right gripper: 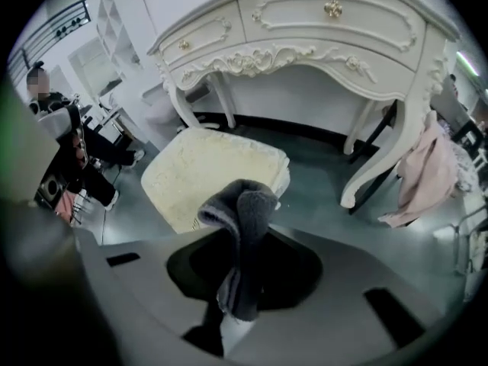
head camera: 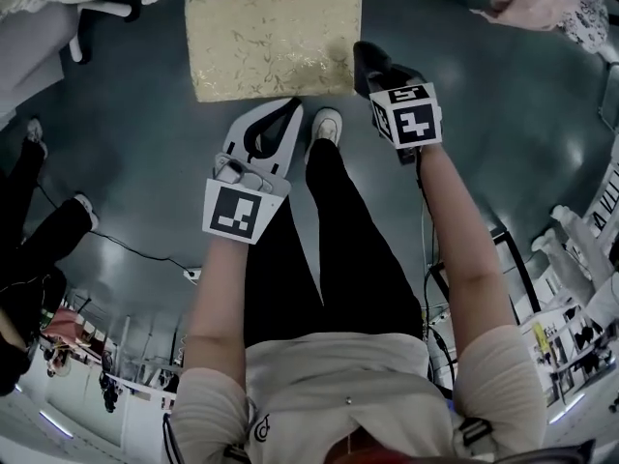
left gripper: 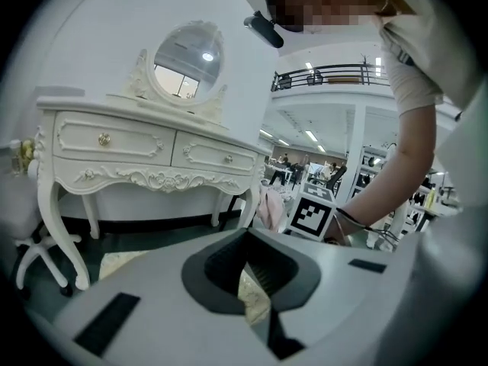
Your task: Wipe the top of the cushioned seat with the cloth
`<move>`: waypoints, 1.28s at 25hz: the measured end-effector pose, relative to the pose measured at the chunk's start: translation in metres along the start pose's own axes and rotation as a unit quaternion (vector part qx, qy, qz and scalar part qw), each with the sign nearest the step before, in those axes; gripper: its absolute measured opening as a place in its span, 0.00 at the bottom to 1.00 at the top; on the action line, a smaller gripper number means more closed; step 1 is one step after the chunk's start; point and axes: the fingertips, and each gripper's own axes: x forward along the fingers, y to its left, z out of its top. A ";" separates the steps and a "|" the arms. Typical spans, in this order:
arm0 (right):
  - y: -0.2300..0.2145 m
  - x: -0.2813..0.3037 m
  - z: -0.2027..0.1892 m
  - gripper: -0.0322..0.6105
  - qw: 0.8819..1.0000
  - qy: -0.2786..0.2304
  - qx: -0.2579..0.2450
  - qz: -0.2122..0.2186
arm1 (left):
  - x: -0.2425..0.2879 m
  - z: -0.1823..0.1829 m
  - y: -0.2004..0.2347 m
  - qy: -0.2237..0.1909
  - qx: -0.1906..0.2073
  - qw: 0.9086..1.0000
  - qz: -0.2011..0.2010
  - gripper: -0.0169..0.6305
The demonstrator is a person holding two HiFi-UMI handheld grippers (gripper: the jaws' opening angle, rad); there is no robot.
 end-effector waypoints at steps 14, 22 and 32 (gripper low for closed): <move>0.073 -0.151 0.132 0.18 0.987 -0.155 -0.001 -0.041 | -0.073 0.193 0.019 -0.094 0.044 0.995 -0.003 0.04; 0.128 -0.270 0.198 0.18 0.964 -0.261 -0.005 -0.042 | -0.134 0.292 0.024 -0.123 0.100 0.987 0.009 0.04; 0.169 -0.400 0.277 0.18 0.921 -0.378 -0.072 -0.057 | -0.202 0.388 0.050 -0.143 0.137 0.978 0.067 0.04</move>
